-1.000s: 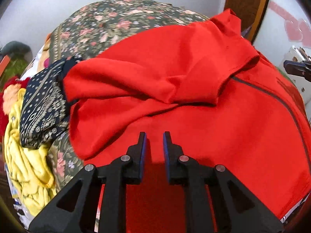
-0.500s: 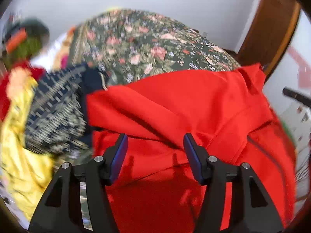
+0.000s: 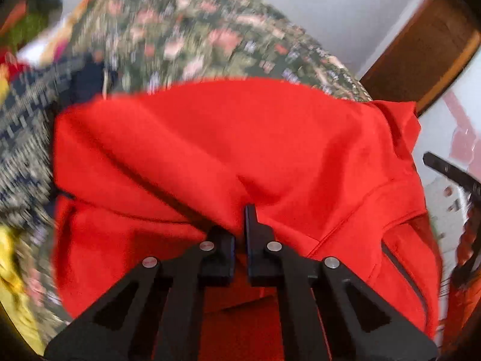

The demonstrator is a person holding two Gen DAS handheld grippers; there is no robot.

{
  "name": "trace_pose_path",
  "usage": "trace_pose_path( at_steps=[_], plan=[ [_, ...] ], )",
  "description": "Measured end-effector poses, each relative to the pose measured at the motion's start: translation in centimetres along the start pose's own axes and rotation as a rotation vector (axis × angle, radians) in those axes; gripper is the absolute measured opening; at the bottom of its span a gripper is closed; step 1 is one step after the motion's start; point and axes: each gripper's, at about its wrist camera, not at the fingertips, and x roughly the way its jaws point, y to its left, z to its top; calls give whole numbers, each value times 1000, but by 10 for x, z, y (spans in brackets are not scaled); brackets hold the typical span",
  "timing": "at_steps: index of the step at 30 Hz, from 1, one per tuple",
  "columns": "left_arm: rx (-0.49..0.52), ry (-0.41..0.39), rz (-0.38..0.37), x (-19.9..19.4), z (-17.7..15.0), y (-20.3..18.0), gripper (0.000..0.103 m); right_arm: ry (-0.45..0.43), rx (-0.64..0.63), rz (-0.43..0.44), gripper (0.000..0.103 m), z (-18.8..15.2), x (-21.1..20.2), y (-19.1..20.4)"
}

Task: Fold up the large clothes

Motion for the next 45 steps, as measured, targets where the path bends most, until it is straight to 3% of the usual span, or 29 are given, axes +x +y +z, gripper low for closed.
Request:
trace_pose_path(
  at_steps=[3,8,12,14,16,18,24,26,28,31,37,42,45],
  plan=[
    [65,-126,62,-36,1,-8,3,-9,-17,6,6,5,-3,7],
    [0,-199,60,-74,6,17,2,2,-91,19,6,12,7,37],
    [-1,-129,72,-58,-3,32,2,89,-132,-30,6,7,40,48],
    [-11,-73,97,-38,-14,37,2,157,-156,-123,6,0,61,46],
    [-44,9,65,-12,-26,46,3,213,-182,-210,6,-11,79,37],
    [-60,40,58,3,-33,50,6,220,-178,-191,6,-18,81,26],
    [-6,9,103,3,-38,43,6,237,-113,-151,6,-27,68,-4],
    [-3,8,109,4,-38,45,13,232,-112,-164,6,-32,63,-8],
    [-16,3,141,3,-39,50,35,225,-116,-181,6,-35,60,-13],
    [-62,17,156,-2,-43,61,58,230,-102,-184,6,-39,54,-22],
    [-144,36,108,-29,-64,89,67,232,-115,-241,6,-59,33,-40],
    [-126,78,209,-42,-89,104,70,230,-109,-250,6,-76,15,-49],
    [-153,81,200,-47,-103,112,72,227,-100,-253,6,-88,6,-55]
  ],
)
